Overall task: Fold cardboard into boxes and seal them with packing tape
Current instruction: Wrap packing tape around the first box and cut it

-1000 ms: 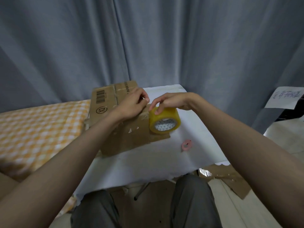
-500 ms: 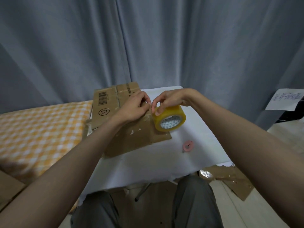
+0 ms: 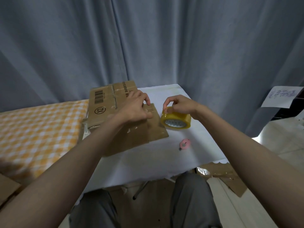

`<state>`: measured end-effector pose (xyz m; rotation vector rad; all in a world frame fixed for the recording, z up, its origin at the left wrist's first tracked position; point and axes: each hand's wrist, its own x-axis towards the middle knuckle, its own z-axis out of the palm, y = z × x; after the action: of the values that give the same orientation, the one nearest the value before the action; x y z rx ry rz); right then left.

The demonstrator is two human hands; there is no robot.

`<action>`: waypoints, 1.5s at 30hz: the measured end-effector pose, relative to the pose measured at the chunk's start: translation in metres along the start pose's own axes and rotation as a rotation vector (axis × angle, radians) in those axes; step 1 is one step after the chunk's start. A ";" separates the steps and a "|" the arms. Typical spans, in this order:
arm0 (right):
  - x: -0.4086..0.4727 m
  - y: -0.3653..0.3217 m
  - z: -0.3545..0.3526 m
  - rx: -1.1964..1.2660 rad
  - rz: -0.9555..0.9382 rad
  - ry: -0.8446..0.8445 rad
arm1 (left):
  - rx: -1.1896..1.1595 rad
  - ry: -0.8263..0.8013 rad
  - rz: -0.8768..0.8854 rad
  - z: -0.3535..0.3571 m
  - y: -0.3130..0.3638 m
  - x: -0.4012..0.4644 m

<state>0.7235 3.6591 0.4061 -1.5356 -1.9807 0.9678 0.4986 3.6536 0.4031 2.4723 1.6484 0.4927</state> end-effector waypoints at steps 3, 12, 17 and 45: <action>-0.014 -0.002 0.000 0.217 0.028 0.064 | 0.087 -0.038 0.016 0.001 0.002 0.001; -0.057 -0.012 0.002 0.582 0.030 0.038 | -0.372 -0.194 0.041 -0.047 0.032 0.001; -0.068 -0.015 0.008 0.593 -0.006 0.112 | -0.304 -0.063 0.064 -0.045 0.059 -0.004; -0.076 0.004 0.031 0.257 -0.128 0.311 | 0.068 0.013 -0.094 -0.024 0.086 -0.015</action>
<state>0.7254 3.5787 0.3883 -1.3113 -1.6452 0.8367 0.5607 3.6043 0.4473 2.4287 1.8060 0.4496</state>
